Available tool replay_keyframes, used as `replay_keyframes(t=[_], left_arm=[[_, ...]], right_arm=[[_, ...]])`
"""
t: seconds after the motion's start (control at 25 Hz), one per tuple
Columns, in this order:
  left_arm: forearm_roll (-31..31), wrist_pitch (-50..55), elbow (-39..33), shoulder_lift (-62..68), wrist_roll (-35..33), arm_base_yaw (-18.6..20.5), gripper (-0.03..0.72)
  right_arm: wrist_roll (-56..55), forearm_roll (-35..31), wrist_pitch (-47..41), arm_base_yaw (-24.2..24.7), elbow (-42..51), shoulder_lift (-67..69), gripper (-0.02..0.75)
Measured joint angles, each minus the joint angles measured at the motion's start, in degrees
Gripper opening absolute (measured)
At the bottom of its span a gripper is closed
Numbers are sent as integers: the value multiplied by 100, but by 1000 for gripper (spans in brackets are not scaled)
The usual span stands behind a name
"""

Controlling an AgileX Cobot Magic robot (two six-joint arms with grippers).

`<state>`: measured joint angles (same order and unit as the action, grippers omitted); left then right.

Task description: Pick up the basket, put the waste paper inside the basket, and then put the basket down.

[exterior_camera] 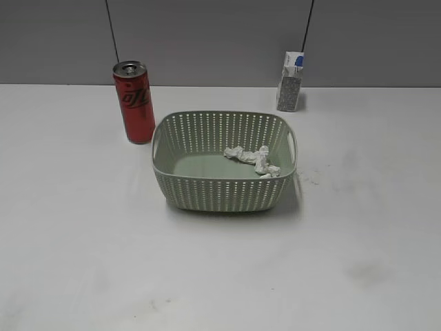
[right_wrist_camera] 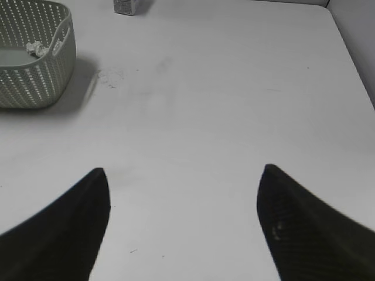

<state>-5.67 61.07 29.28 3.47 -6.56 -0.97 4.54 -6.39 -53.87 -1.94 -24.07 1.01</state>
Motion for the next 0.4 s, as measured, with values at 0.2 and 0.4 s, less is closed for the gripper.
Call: replay_keyframes(t=[0.2, 0.4], left_arm=[[-17, -48, -16, -366, 2, 0, 577], [-30, -55, -52, -371, 7, 0, 576]], right_arm=[[0, 0, 0, 0, 0, 0, 592], [0, 0, 0, 0, 0, 0, 592]])
